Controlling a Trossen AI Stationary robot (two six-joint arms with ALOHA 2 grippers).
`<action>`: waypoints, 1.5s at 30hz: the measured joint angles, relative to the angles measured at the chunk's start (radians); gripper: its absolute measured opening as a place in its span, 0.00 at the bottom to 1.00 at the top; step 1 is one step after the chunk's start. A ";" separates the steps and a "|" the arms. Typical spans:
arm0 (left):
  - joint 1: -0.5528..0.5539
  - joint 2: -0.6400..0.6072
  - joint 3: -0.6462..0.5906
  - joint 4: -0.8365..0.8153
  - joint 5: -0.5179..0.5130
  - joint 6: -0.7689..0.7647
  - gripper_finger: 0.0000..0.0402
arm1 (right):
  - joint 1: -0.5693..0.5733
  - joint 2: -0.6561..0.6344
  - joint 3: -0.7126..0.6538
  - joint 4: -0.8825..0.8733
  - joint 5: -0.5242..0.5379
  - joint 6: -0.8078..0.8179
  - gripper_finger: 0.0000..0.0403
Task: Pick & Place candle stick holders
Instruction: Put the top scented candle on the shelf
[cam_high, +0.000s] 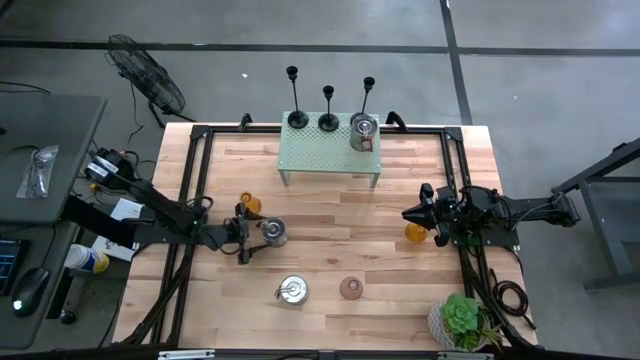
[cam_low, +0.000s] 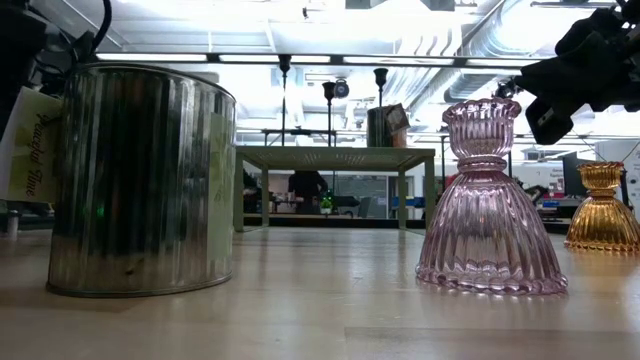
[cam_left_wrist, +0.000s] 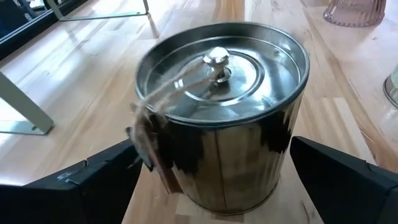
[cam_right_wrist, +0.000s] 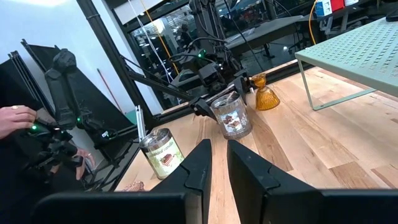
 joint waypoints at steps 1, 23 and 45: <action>0.000 0.020 0.003 0.016 -0.001 0.000 0.98 | 0.000 0.000 0.000 0.000 0.000 0.000 0.11; 0.001 0.459 0.136 0.437 0.013 0.000 0.98 | 0.000 0.000 0.000 0.000 0.000 0.000 0.11; 0.001 0.547 0.217 0.484 -0.019 0.000 0.89 | 0.000 0.000 0.000 0.001 0.000 0.000 0.11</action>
